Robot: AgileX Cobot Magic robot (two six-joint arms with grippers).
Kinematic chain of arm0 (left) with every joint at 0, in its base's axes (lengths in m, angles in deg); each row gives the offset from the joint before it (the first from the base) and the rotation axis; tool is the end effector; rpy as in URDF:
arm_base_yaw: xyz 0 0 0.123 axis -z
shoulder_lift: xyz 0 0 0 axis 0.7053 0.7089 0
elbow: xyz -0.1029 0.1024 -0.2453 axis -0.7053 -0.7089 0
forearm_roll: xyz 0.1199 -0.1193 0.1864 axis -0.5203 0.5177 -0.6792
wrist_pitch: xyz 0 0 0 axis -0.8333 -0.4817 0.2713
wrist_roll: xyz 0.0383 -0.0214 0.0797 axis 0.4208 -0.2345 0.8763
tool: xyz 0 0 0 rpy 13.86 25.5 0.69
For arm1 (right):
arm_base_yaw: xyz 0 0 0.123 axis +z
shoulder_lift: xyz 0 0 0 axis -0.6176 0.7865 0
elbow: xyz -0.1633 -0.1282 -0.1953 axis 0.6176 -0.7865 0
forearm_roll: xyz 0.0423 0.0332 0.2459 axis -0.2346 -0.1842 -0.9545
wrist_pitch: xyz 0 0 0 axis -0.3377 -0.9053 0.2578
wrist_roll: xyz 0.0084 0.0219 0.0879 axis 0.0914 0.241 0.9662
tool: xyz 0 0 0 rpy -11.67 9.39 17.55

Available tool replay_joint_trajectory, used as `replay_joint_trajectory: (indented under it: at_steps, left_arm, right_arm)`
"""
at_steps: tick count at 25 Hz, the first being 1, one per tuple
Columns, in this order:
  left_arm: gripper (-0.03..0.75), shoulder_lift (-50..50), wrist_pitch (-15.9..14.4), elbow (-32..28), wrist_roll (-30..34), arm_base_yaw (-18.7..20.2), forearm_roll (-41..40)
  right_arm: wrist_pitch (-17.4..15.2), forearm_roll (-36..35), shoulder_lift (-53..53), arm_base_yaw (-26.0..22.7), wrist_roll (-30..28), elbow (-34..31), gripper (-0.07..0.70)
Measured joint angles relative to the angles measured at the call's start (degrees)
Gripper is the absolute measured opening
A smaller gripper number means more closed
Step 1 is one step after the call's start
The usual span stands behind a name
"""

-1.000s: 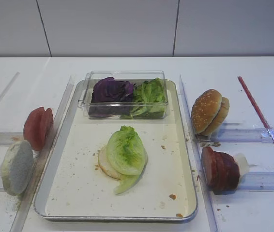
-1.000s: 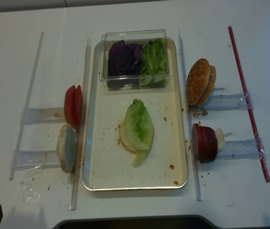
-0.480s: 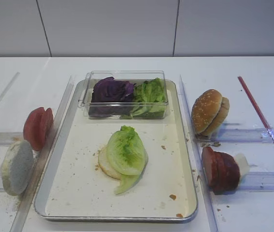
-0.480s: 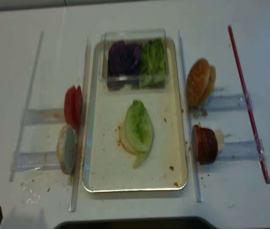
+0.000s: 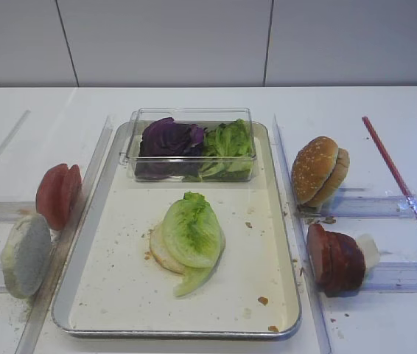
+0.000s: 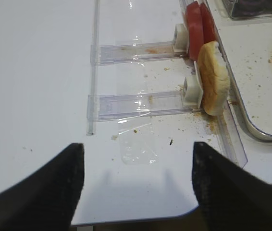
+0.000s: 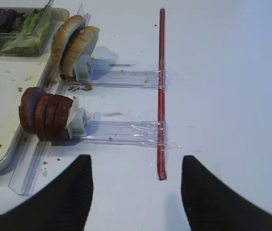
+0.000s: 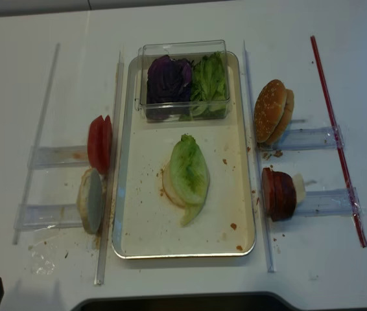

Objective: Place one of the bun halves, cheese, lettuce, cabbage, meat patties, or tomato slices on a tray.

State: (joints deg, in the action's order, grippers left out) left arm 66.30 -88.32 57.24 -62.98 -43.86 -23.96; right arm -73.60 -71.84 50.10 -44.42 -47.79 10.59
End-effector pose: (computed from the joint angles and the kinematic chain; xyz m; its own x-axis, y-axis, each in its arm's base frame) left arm -0.0111 0.0035 0.2640 -0.5573 -0.0109 -0.8303 -0.0245 0.9997 0.0033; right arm -0.0067 0.0181 0.2663 -0.5091 -0.0060 -0.8607 -0.0857 0.9954 0.0437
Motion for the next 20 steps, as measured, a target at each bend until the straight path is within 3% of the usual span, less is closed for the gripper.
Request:
replay_joint_trajectory:
  at_steps: [20]
  left_arm:
    - [0.439,0.0,0.0,0.0,0.0,0.0,0.0]
  right_arm:
    - [0.0,0.0,0.0,0.0,0.0,0.0,0.417]
